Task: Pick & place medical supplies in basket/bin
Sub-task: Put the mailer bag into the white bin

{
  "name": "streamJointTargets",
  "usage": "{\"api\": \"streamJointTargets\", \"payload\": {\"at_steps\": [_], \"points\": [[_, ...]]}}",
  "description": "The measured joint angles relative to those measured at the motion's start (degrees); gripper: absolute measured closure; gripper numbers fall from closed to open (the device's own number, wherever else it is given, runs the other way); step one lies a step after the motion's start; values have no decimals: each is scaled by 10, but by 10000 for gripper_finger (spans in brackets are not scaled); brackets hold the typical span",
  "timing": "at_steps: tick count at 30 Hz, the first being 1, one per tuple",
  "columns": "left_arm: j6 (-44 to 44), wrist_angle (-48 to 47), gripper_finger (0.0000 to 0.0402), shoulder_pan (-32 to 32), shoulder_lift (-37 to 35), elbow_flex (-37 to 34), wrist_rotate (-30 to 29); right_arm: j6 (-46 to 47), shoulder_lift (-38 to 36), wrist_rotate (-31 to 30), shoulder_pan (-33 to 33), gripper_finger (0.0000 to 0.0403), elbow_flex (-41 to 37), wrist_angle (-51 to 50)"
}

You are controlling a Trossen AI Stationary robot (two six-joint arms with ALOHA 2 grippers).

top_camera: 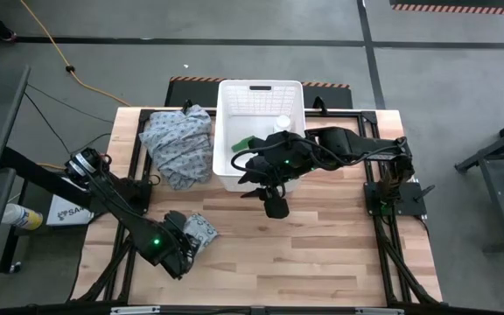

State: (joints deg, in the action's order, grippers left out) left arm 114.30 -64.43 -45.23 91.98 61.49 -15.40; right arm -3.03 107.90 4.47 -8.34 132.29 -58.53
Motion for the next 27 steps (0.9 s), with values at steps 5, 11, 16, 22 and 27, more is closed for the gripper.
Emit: {"api": "streamJointTargets", "payload": {"at_steps": [5,11,16,22,27], "points": [[1,-13,101,0,-1,-11,0,0,0,0,0,245,0,0],[0,29,101,3,-1,-37,12,0,0,0,0,240,0,0],[2,84,101,3,-4,-71,7,0,0,0,0,245,0,0],[3,127,101,3,-5,-92,11,0,0,0,0,244,0,0],[2,138,101,3,-5,-95,11,0,0,0,0,238,0,0]]}}
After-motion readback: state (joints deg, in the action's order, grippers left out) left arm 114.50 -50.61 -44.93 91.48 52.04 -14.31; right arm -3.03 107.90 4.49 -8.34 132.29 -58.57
